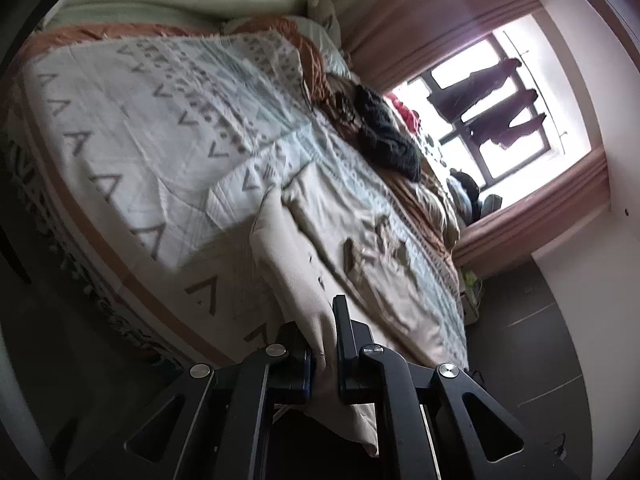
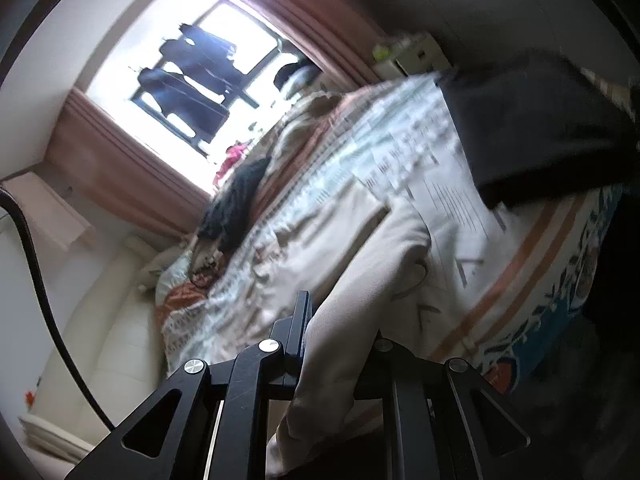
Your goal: Fold large clothes
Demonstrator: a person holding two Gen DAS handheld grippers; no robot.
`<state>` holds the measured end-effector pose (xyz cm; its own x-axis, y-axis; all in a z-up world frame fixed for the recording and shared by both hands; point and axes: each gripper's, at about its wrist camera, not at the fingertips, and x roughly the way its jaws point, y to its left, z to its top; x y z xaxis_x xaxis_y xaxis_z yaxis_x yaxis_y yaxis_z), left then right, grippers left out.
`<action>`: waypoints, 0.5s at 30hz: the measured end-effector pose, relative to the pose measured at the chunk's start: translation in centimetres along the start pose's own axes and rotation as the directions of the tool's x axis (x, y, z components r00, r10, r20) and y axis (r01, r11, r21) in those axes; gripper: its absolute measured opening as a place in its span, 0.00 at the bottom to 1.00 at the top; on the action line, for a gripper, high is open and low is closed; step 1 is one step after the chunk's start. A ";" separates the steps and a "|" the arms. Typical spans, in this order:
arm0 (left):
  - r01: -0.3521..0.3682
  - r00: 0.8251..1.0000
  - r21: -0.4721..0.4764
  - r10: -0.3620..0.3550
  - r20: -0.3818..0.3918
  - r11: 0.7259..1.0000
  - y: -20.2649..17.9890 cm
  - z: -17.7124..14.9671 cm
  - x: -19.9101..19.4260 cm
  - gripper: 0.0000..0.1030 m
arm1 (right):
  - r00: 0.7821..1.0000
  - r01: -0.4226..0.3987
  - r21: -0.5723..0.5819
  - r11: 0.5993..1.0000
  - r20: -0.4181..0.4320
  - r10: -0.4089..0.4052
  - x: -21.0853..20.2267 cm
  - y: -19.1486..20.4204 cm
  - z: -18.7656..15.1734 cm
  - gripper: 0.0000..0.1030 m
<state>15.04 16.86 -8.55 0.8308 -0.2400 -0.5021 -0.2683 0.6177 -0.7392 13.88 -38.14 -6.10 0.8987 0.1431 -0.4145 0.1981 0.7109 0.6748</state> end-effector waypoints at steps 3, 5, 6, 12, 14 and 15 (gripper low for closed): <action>-0.001 1.000 -0.005 0.002 0.030 1.000 -0.7 0.5 -2.1 0.08 | 0.999 0.013 0.001 1.000 0.044 -0.013 -1.9 1.2 0.3 0.14; 0.001 0.999 0.002 -0.001 0.047 1.000 -1.5 0.6 -3.2 0.08 | 0.998 0.019 0.004 1.000 0.063 -0.019 -2.7 1.9 0.2 0.14; 0.004 0.999 0.006 -0.004 0.054 1.000 -1.9 0.6 -3.7 0.08 | 0.997 0.019 0.007 1.000 0.070 -0.020 -3.0 2.3 0.1 0.14; 0.003 0.997 0.011 -0.004 0.071 1.000 -3.4 1.2 -4.0 0.08 | 0.996 0.025 0.016 1.000 0.089 -0.026 -3.0 2.7 0.5 0.14; -0.003 0.997 0.011 0.002 0.076 1.000 -3.8 1.6 -3.8 0.08 | 0.995 0.036 0.015 0.999 0.094 -0.037 -2.5 2.9 1.0 0.14; -0.003 0.997 0.012 0.002 0.076 1.000 -4.2 2.0 -3.5 0.08 | 0.995 0.037 0.014 0.999 0.094 -0.039 -2.5 3.3 1.0 0.14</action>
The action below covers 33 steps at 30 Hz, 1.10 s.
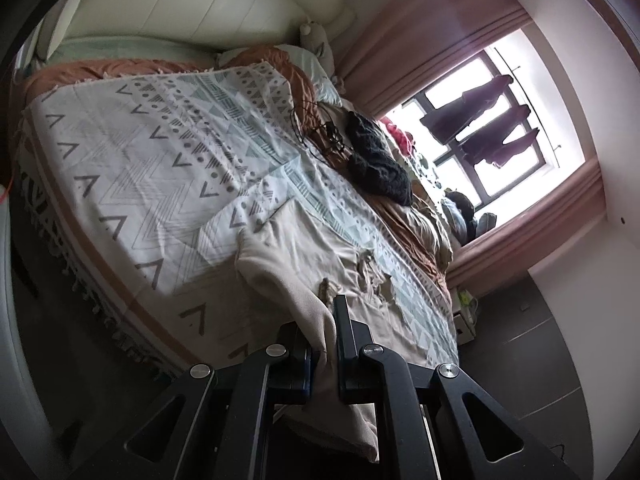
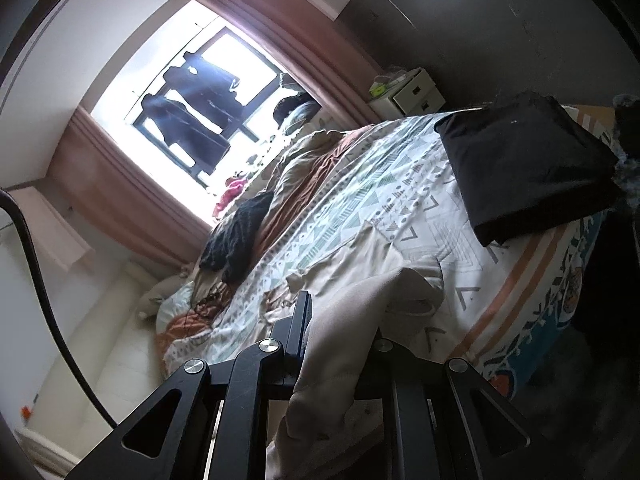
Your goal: Fold large clothes
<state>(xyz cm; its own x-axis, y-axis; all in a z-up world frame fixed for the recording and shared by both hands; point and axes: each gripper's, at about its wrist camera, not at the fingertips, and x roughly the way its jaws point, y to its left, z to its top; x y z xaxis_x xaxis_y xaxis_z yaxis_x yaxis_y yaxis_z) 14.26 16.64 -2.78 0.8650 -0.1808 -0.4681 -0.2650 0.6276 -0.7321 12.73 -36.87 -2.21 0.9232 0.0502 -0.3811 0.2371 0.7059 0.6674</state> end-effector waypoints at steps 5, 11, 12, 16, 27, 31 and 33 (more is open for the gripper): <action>0.007 1.000 0.026 -0.007 0.013 1.000 -2.8 2.7 2.2 0.08 | 1.000 -0.017 0.004 1.000 0.004 0.017 2.4 1.7 2.1 0.14; -0.002 0.999 0.054 0.000 0.042 0.999 -6.1 6.3 5.8 0.08 | 0.998 -0.058 -0.021 0.998 0.009 0.059 5.9 4.6 5.3 0.14; -0.001 0.999 0.056 -0.001 0.044 0.998 -6.6 6.7 6.4 0.08 | 0.998 -0.062 -0.017 0.998 0.016 0.063 6.5 5.1 5.8 0.14; -0.011 0.998 0.092 0.006 0.057 0.996 -8.9 8.9 9.3 0.08 | 0.998 -0.061 -0.006 0.998 0.030 0.061 9.4 6.4 7.6 0.14; -0.081 0.996 0.126 0.076 0.044 0.989 -11.9 13.1 18.3 0.08 | 0.999 -0.045 0.055 0.997 0.026 0.043 19.5 8.1 10.9 0.14; -0.113 0.994 0.146 0.111 0.024 0.983 -11.9 13.9 22.6 0.08 | 1.000 -0.016 0.071 0.997 0.014 0.015 23.7 7.6 11.2 0.15; -0.131 0.991 0.153 0.130 0.015 0.980 -11.7 14.2 24.8 0.08 | 1.000 -0.006 0.082 0.997 -0.001 0.006 25.8 7.2 11.4 0.15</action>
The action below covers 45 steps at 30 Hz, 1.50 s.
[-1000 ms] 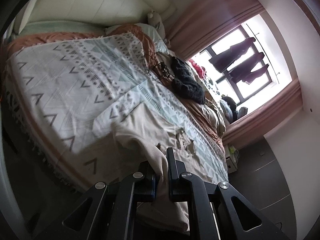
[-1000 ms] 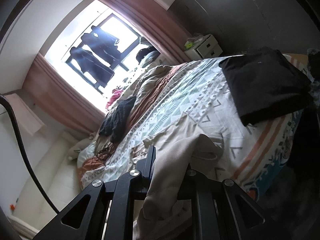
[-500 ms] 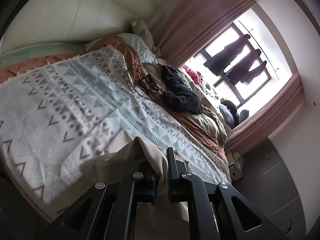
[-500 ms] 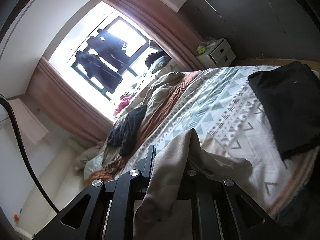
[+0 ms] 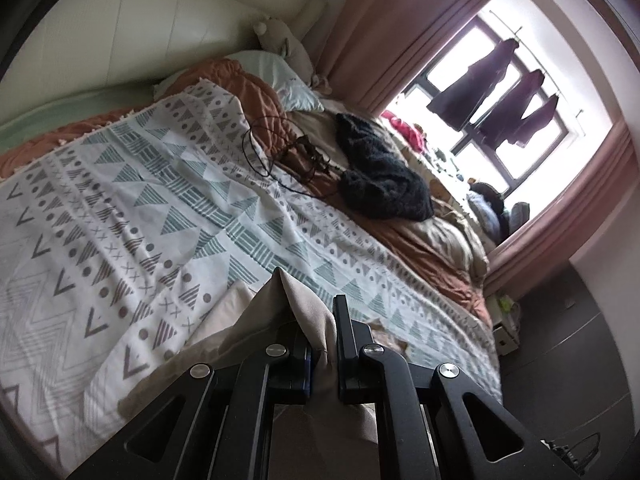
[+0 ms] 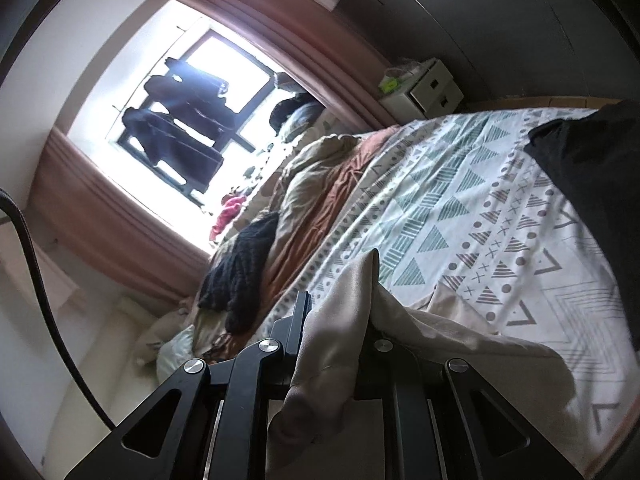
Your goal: Fold large clothes
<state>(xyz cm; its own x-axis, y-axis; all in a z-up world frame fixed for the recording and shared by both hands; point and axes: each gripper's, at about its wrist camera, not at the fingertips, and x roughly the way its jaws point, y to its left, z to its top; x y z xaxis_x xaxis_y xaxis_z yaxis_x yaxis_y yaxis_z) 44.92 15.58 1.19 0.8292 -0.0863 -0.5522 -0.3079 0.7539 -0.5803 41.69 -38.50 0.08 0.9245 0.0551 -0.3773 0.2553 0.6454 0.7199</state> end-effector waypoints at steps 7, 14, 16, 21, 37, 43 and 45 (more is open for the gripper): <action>-0.068 0.996 0.006 0.069 -0.055 0.998 1.0 0.2 7.5 0.08 | 0.998 0.050 0.012 0.999 -0.050 -0.049 7.0 -1.4 -0.6 0.15; -0.118 0.982 -0.002 0.117 -0.146 0.993 3.3 -1.3 14.3 0.09 | 0.984 0.105 -0.021 0.994 -0.141 -0.107 12.6 -3.8 -2.4 0.15; -0.115 0.979 -0.020 0.110 -0.169 0.993 3.8 -1.7 15.4 0.12 | 0.979 0.112 -0.040 0.993 -0.167 -0.117 13.8 -4.3 -2.8 0.19; -0.072 0.971 -0.041 0.061 -0.231 0.997 4.6 -2.2 16.5 0.37 | 0.962 0.122 -0.012 0.992 -0.243 -0.122 14.9 -5.4 -3.6 0.71; -0.161 0.976 0.067 0.169 -0.137 0.985 7.8 -2.8 8.2 0.65 | 0.927 0.034 -0.272 0.962 -0.351 -0.131 15.0 -0.2 -8.0 0.72; -0.225 0.964 0.026 0.227 -0.140 0.974 11.8 -4.5 5.4 0.65 | 0.896 -0.022 -0.339 0.940 -0.423 -0.131 16.6 2.5 -11.7 0.72; -0.240 0.961 0.004 0.238 -0.142 0.971 13.1 -5.2 4.7 0.65 | 0.888 -0.032 -0.369 0.929 -0.437 -0.143 16.8 3.3 -12.9 0.72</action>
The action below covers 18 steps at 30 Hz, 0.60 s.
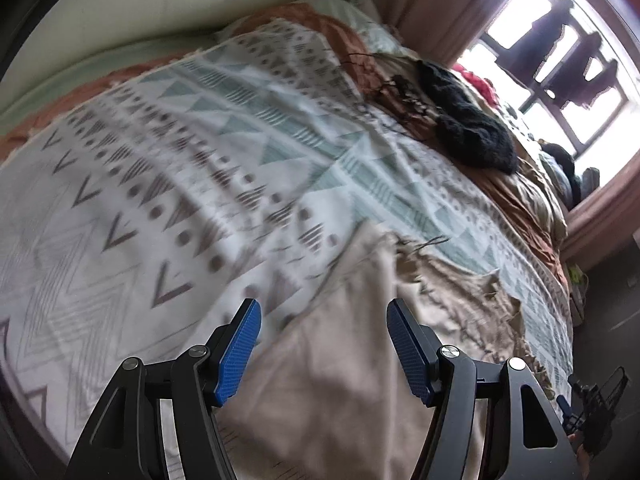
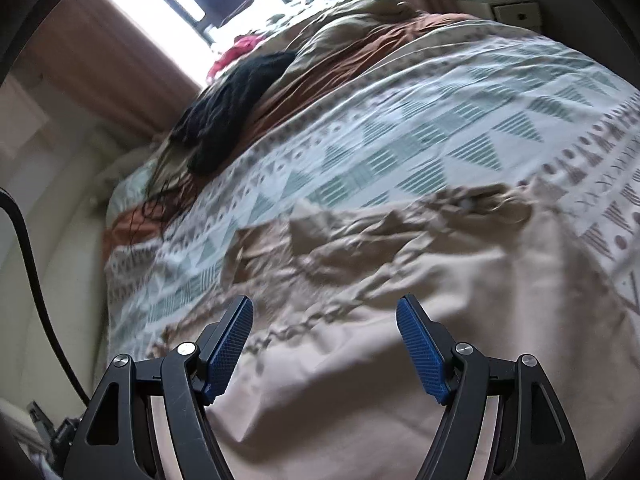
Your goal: Fold large clothes
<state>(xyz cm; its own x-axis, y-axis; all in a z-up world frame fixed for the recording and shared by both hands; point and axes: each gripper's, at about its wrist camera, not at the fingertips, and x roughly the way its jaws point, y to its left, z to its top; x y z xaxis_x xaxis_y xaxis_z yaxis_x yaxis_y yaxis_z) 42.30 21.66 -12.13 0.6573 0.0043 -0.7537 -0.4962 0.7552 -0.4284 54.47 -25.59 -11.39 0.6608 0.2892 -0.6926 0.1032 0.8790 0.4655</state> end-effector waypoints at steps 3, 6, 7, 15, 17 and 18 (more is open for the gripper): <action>-0.012 1.000 -0.040 0.011 -0.011 0.999 2.0 -1.5 -0.2 0.64 | 1.000 0.022 -0.057 0.998 -0.019 -0.023 1.0 1.9 -1.0 0.72; -0.022 1.000 -0.045 0.021 -0.020 0.999 3.3 -2.9 -0.6 0.63 | 0.998 0.039 -0.109 0.993 -0.050 -0.044 2.3 3.7 -2.3 0.72; -0.024 1.000 -0.046 0.024 -0.021 0.999 3.6 -3.2 -0.8 0.63 | 0.997 0.041 -0.124 0.991 -0.060 -0.049 2.7 4.1 -2.7 0.72; -0.052 0.998 -0.086 0.049 -0.034 0.995 7.7 -5.6 -2.1 0.63 | 0.980 0.066 -0.271 0.960 -0.164 -0.114 6.7 7.8 -6.5 0.72; -0.051 0.998 -0.107 0.047 -0.035 0.993 8.5 -5.8 -2.3 0.63 | 0.971 0.084 -0.312 0.946 -0.187 -0.148 7.9 8.3 -7.4 0.72; -0.052 0.998 -0.113 0.048 -0.036 0.992 8.8 -5.9 -2.4 0.63 | 0.967 0.093 -0.326 0.941 -0.193 -0.163 8.4 8.4 -7.8 0.72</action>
<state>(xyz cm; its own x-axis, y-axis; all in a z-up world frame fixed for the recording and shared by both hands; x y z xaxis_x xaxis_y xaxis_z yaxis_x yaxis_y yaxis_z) 32.98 24.43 -17.05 0.6120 0.0174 -0.7907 -0.5906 0.6750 -0.4423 55.09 -12.84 -17.57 0.4787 0.2096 -0.8526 -0.0840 0.9776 0.1932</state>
